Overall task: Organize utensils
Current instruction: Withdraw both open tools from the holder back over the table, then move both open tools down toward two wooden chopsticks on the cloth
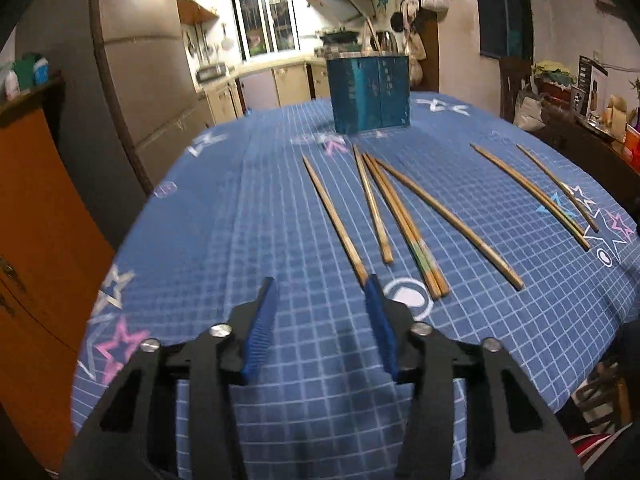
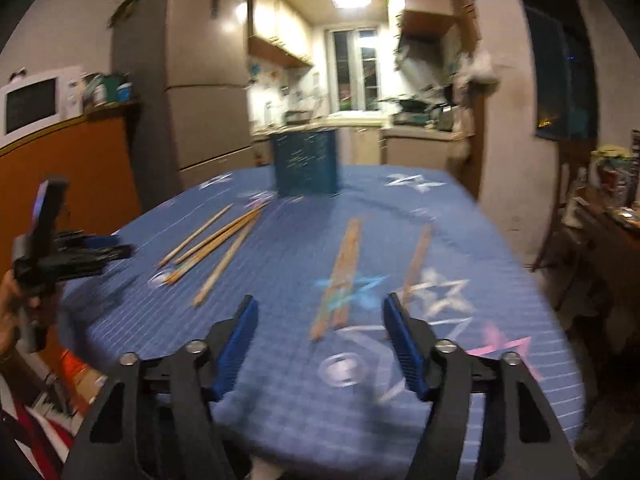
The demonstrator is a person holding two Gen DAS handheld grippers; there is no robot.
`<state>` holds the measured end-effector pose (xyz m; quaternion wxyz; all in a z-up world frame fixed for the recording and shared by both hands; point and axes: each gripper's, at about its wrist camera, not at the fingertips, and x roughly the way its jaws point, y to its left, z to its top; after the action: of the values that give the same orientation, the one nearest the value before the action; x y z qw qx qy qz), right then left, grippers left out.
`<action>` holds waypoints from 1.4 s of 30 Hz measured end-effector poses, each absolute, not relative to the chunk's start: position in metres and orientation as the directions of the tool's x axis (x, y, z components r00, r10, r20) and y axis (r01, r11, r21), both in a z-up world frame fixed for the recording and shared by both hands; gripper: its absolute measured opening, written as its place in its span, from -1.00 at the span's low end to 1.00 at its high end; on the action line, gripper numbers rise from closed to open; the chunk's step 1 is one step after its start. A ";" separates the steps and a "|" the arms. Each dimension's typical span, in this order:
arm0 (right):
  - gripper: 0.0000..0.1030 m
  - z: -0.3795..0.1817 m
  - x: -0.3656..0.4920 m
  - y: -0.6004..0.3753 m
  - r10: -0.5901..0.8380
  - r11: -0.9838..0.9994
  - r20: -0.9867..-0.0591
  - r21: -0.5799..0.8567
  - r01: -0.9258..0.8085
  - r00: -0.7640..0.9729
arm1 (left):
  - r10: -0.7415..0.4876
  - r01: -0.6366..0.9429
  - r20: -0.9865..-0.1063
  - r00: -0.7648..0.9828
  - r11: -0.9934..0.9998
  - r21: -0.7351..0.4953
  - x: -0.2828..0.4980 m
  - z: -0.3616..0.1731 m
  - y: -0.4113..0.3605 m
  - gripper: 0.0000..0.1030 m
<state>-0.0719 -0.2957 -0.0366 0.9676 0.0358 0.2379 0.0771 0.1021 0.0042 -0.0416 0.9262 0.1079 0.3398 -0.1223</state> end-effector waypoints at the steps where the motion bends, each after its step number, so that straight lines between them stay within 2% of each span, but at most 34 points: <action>1: 0.02 -0.041 -0.069 -0.287 0.202 0.979 -0.466 0.130 -0.160 0.861 | -0.163 0.305 -0.666 0.728 0.947 0.101 0.105 -0.045 0.003 -0.23; 2: -0.07 -0.045 -0.067 -0.280 0.231 0.972 -0.475 0.148 -0.181 0.849 | -0.169 0.308 -0.670 0.723 0.947 0.094 0.104 -0.048 0.001 -0.26; 8: -0.08 -0.055 -0.061 -0.248 0.280 0.960 -0.498 0.137 -0.244 0.821 | -0.171 0.316 -0.692 0.701 0.945 0.087 0.115 -0.058 -0.008 -0.30; 16: -0.08 -0.057 -0.062 -0.263 0.173 0.985 -0.508 0.066 -0.162 0.844 | -0.181 0.313 -0.725 0.664 0.948 0.050 0.131 -0.065 -0.007 -0.30; 24: -0.08 -0.055 -0.055 -0.255 0.187 0.981 -0.504 0.054 -0.185 0.844 | -0.194 0.331 -0.745 0.638 0.943 0.039 0.141 -0.070 -0.011 -0.30; 28: -0.08 -0.054 -0.050 -0.251 0.221 0.974 -0.508 0.076 -0.212 0.832 | -0.207 0.333 -0.750 0.628 0.943 0.019 0.147 -0.070 -0.012 -0.30; 32: -0.07 -0.047 -0.038 -0.232 0.312 0.948 -0.507 0.119 -0.294 0.803 | -0.205 0.330 -0.751 0.627 0.944 0.019 0.154 -0.071 -0.012 -0.30; 42: -0.07 -0.051 0.012 -0.189 0.318 0.946 -0.596 0.145 -0.291 0.737 | -0.220 0.341 -0.746 0.628 0.940 0.010 0.160 -0.072 -0.010 -0.30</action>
<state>0.0120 -0.1892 -0.0506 0.9317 0.0209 0.3235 0.1635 0.1598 -0.0097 -0.0725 0.8991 0.0750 0.4021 -0.1558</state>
